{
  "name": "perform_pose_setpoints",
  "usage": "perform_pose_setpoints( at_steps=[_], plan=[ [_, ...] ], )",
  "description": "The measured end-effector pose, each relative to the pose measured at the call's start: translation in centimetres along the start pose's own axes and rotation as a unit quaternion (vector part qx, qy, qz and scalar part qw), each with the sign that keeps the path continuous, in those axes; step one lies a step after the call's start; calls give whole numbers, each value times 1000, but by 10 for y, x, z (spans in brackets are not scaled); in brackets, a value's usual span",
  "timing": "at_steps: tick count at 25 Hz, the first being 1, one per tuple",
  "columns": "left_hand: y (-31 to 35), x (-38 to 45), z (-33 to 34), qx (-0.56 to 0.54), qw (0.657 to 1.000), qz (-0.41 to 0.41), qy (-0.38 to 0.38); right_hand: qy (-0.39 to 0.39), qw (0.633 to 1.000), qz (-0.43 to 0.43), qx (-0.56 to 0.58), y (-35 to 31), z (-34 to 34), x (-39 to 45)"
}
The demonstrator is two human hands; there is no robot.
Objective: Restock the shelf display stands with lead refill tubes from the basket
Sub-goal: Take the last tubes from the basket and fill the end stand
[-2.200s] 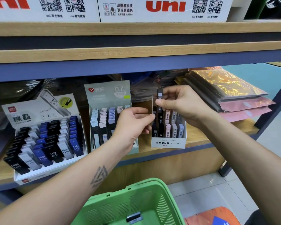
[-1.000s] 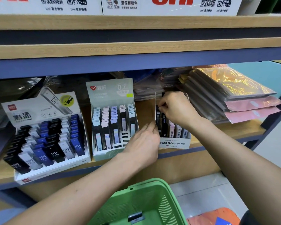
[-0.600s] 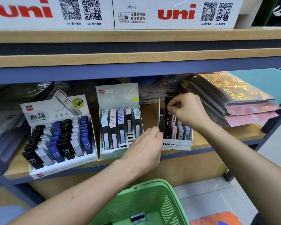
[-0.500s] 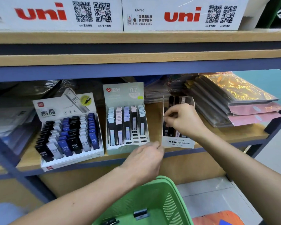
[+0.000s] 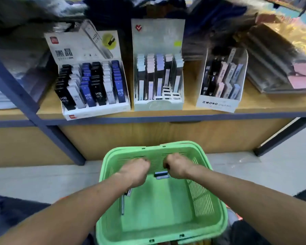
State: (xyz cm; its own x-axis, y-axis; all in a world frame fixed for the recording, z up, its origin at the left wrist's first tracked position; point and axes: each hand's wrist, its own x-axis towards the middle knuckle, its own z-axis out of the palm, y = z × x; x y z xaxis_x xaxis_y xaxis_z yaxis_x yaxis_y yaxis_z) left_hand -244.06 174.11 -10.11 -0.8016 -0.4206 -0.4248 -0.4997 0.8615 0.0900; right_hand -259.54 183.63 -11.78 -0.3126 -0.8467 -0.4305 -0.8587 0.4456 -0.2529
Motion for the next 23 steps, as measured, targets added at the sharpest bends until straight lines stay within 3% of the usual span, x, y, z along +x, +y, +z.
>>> perform_pose_setpoints(
  at_steps=[5, 11, 15, 23],
  plan=[
    [-21, 24, 93, -71, 991, -85, -79, -40, 997, 51, -34, 14, 91, 27],
    [-22, 45, 176, -47, 972, -226, -50, 15, 994, 16, -109, 21, 151, 48],
    [-24, 56, 196, -10, 973, -231, -23, 30, 990, 9, -139, 21, 173, 51],
    [-29, 78, 214, -76, 966, -244, -35, 79, 990, 42, -106, 18, 184, 64]
  ],
)
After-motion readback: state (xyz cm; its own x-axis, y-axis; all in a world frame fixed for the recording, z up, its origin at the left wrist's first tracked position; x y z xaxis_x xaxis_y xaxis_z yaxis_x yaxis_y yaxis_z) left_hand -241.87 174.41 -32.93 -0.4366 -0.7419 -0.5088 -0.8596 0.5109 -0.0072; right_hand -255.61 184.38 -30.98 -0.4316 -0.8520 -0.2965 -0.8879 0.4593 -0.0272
